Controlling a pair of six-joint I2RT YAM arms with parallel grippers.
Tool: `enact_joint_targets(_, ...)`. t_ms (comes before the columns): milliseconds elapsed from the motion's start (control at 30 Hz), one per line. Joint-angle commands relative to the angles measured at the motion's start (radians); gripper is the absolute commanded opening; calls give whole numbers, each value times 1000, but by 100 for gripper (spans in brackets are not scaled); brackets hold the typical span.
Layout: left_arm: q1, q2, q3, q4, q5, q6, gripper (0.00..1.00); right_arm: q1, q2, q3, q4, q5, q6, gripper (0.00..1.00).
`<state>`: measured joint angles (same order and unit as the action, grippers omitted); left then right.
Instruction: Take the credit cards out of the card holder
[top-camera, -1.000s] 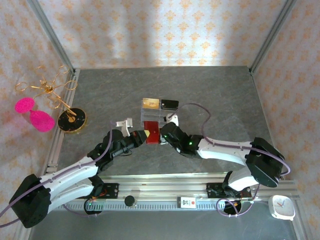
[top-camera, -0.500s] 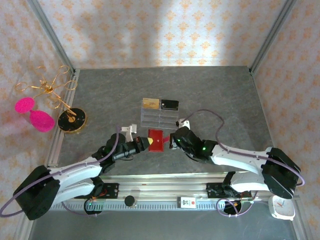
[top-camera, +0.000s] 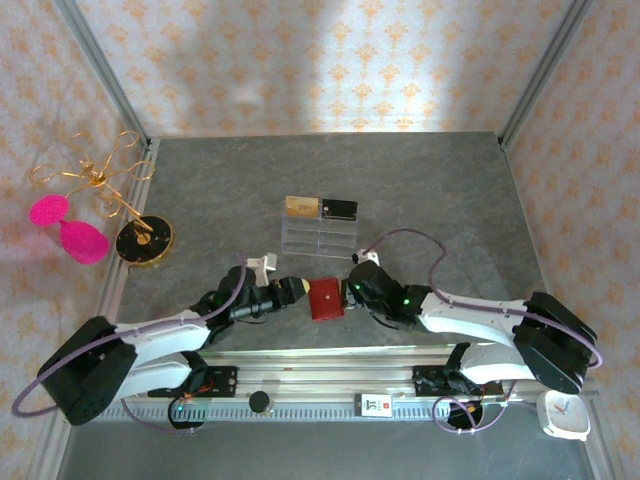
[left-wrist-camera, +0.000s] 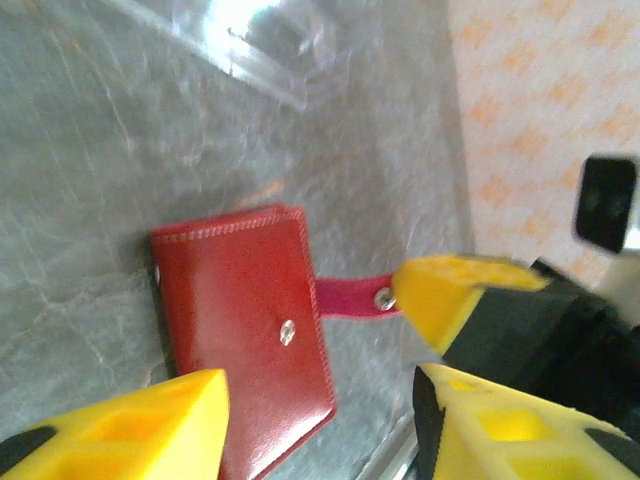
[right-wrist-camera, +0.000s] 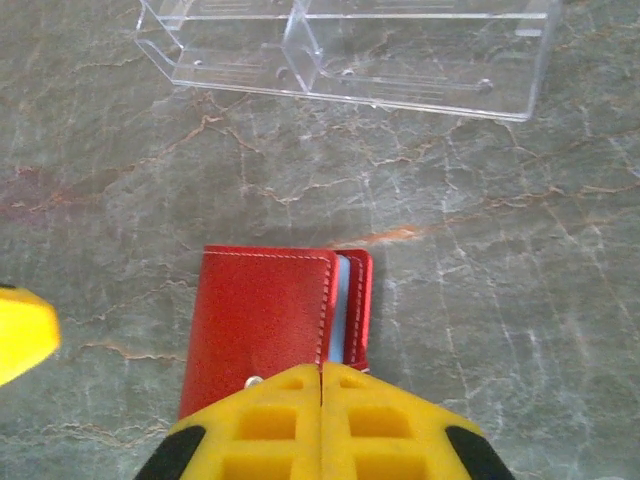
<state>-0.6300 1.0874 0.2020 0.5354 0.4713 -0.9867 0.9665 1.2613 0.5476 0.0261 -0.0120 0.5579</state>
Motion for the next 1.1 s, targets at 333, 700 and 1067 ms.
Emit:
enact_joint_targets(333,112,-385,25,-382,-179,173,65,72,116,245,37,-83,-10,0)
enact_joint_targets(700,125,-325,65,-327,-121,204,65,83,-6,210,-79,130,108,0)
enact_joint_targets(1067,125,-217,64,-239,-40,210,59,72,-25,169,-168,296,196,0)
